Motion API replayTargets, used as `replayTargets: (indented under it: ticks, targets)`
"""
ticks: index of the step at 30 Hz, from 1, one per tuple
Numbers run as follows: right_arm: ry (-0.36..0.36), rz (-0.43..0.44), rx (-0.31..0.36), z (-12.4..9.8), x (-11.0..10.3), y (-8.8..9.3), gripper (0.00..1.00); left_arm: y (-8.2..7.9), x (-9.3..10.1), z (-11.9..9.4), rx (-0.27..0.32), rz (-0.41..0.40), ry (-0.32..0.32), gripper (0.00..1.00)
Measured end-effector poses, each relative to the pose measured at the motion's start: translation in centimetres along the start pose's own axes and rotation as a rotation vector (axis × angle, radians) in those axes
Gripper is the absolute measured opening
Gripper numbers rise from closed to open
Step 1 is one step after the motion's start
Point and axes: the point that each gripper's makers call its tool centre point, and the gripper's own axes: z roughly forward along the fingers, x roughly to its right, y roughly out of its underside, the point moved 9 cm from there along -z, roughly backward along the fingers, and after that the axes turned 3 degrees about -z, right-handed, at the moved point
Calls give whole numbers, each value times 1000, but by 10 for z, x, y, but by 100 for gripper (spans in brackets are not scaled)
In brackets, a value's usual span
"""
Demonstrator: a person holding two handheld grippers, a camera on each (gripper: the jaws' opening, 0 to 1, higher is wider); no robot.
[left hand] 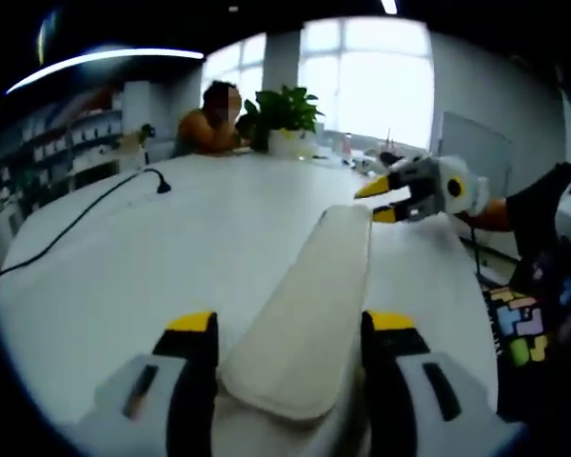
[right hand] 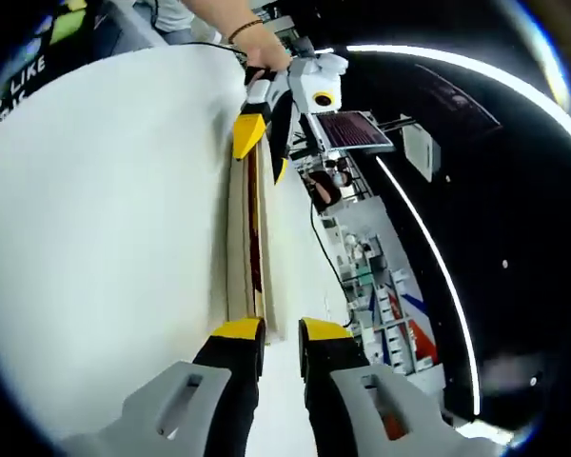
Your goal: Arrange the utensils inside the cutlery case until each visible utensil rests in its matching compartment.
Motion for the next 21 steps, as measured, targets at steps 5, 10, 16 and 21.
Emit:
replayTargets:
  ticks: [5, 10, 16, 21]
  targets:
    - [-86, 238, 5, -1, 3, 13, 19, 1, -2, 3, 10, 30, -14, 63]
    - [-157, 517, 32, 1, 5, 25, 24, 2, -1, 2, 13, 3, -3, 62]
    - [-195, 841, 103, 4, 10, 36, 25, 2, 0, 2, 12, 7, -4, 62]
    - [-223, 939, 110, 10, 26, 37, 23, 1, 0, 1, -13, 6, -10, 62]
